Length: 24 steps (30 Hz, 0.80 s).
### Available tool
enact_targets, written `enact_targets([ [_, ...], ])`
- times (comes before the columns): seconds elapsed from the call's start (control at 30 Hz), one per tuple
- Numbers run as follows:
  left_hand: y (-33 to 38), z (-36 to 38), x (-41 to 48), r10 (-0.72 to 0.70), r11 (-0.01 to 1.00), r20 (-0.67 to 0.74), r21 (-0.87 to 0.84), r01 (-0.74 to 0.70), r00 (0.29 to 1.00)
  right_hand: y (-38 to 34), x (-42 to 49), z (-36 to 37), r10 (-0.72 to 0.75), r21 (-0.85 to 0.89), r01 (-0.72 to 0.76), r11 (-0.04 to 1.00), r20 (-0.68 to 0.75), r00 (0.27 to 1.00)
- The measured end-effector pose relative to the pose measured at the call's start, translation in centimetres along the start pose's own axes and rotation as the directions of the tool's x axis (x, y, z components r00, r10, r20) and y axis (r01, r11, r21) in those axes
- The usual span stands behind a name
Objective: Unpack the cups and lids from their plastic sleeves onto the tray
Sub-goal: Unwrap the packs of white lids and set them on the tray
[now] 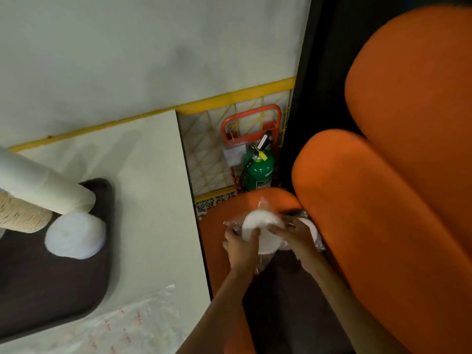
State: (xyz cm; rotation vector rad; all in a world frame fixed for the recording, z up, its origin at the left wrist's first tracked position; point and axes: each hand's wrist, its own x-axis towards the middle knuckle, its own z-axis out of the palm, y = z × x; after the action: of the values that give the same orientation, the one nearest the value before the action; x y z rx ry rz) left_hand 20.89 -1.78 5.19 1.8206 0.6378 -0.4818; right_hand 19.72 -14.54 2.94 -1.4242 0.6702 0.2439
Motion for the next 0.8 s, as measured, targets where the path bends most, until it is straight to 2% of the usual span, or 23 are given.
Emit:
enact_targets([
  [0.13, 2.9, -4.4, -1.4, 0.256, 0.966, 0.039, -0.051, -0.254, 0.966, -4.8, -3.0, 0.2, -0.116, -0.002, 0.116, 0.993, 0.065, 0.991],
  [0.17, 4.3, -7.6, -3.3, 0.299, 0.953, 0.049, -0.067, -0.296, 0.953, -7.2, -5.7, 1.3, -0.165, -0.013, 0.168, 0.986, 0.109, 0.98],
  [0.23, 5.8, -8.9, -3.4, 0.36, 0.933, 0.152, -0.082, -0.351, 0.921, -8.7, -6.4, 1.3, -0.189, -0.016, 0.195, 0.981, 0.177, 0.966],
  [0.37, 7.8, -16.0, -6.2, 0.335, 0.923, 0.391, 0.047, -0.382, 0.857, -12.0, -10.9, 4.6, -0.239, -0.121, 0.288, 0.95, 0.312, 0.92],
  [0.43, 7.7, -18.8, -6.8, 0.329, 0.903, 0.416, 0.124, -0.412, 0.848, -12.9, -12.7, 6.6, -0.252, -0.151, 0.318, 0.936, 0.346, 0.904],
  [0.5, 7.2, -22.5, -7.8, 0.332, 0.902, 0.396, 0.132, -0.411, 0.856, -13.8, -14.9, 9.7, -0.269, -0.169, 0.362, 0.917, 0.409, 0.872],
  [0.67, 4.9, -29.7, -9.4, 0.359, 0.919, 0.419, -0.003, -0.394, 0.834, -14.7, -18.9, 15.8, -0.293, -0.239, 0.45, 0.86, 0.491, 0.821],
  [0.73, 4.0, -32.3, -10.0, 0.393, 0.912, 0.407, -0.063, -0.404, 0.824, -14.4, -20.3, 17.7, -0.32, -0.238, 0.465, 0.853, 0.464, 0.826],
  [0.8, 3.2, -34.5, -10.2, 0.422, 0.904, 0.377, -0.106, -0.415, 0.824, -13.6, -21.4, 18.8, -0.36, -0.233, 0.437, 0.868, 0.309, 0.88],
])
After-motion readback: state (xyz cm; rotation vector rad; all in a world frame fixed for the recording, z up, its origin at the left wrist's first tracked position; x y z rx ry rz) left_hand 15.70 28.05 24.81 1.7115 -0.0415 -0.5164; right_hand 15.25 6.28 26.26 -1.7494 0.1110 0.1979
